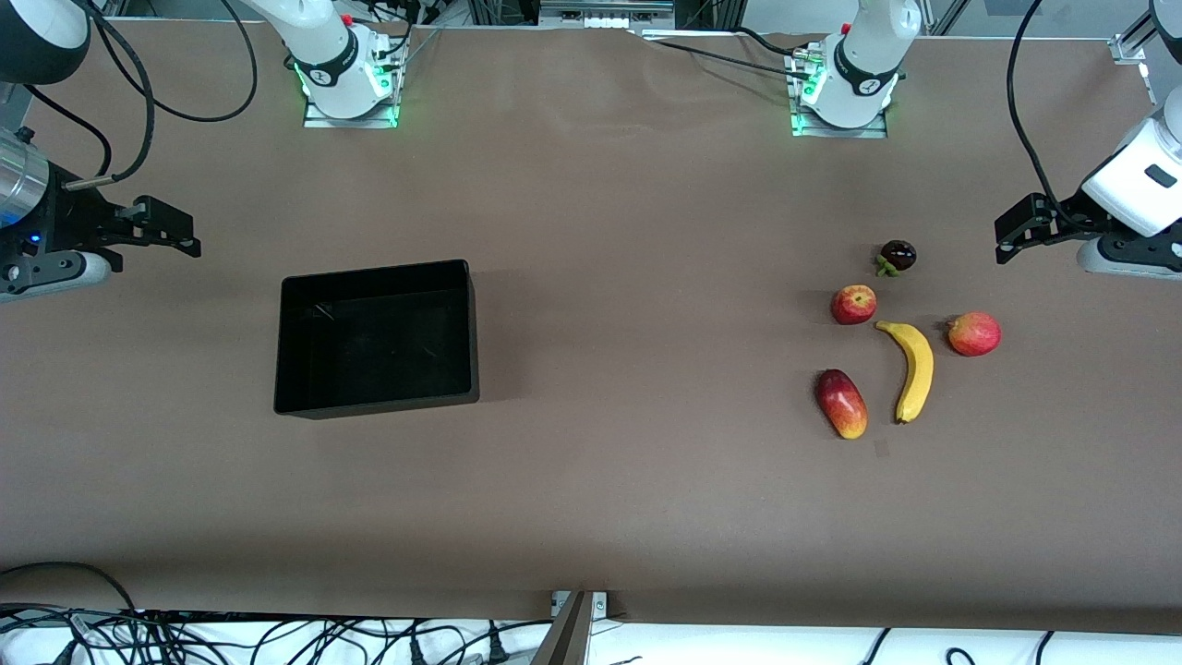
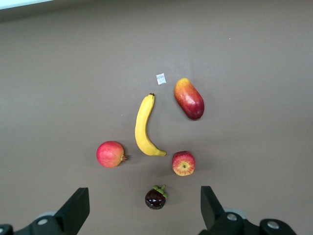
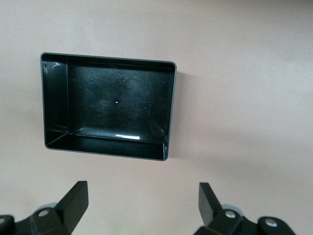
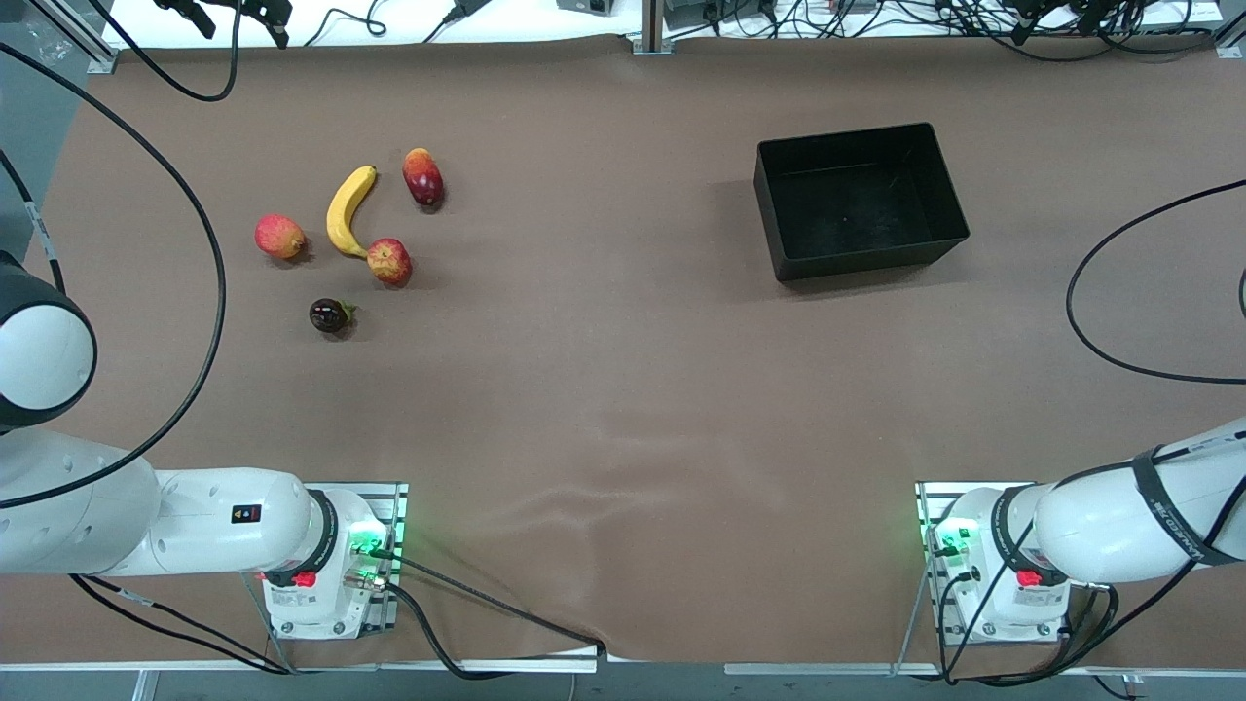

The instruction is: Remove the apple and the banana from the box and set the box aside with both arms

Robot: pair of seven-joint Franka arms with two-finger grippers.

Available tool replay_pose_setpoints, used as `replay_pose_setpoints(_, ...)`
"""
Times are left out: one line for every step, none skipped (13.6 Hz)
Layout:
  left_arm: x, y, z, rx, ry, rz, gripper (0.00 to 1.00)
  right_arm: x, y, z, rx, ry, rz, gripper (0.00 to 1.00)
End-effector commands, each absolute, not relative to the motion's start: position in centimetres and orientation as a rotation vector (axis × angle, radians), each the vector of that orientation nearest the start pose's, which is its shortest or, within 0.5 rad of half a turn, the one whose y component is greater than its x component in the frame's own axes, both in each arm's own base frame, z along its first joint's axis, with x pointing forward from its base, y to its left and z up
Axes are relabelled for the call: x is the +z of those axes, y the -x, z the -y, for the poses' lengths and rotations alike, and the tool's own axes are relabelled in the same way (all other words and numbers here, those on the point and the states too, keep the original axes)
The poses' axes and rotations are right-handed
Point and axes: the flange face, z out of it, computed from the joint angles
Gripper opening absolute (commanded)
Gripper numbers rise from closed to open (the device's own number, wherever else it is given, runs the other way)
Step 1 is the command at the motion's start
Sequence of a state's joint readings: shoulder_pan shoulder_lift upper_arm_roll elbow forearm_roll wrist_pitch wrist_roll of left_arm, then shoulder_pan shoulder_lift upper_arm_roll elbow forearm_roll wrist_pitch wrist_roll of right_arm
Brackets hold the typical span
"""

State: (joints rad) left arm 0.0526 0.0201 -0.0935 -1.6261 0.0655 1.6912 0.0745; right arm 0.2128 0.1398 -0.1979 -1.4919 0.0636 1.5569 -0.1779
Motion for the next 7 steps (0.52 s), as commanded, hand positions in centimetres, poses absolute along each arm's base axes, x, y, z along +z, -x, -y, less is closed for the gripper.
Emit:
replay_pose_setpoints(60.29,-56.38,1.90,-0.069,3.053,-0.194,1.00,58.19,-59.08,-2.11,0.127,3.089,0.321,1.00)
replay_pose_setpoints(60.25,-56.33,1.89,-0.062,3.053,-0.194,1.00,58.15,-59.02,-2.11,0.134,3.088,0.323,1.00)
replay_pose_setpoints(60.32,-56.33,1.98,-0.064,3.053,-0.196,1.00,58.15,-59.02,-2.11,0.134,3.088,0.323,1.00)
replay_pose_setpoints(60.44,-56.38,2.06,-0.067,3.053,-0.196,1.00,58.17,-59.04,-2.11,0.132,3.088,0.323,1.00)
replay_pose_setpoints(60.44,-56.38,2.13,-0.067,3.052,-0.198,1.00,58.22,-59.03,-2.12,0.132,3.088,0.323,1.00)
replay_pose_setpoints(60.44,-56.37,2.22,-0.067,3.052,-0.201,1.00,58.23,-59.03,-2.12,0.132,3.088,0.323,1.00)
replay_pose_setpoints(60.44,-56.37,2.21,-0.067,3.050,-0.201,1.00,58.14,-59.00,-2.18,0.137,3.089,0.326,1.00)
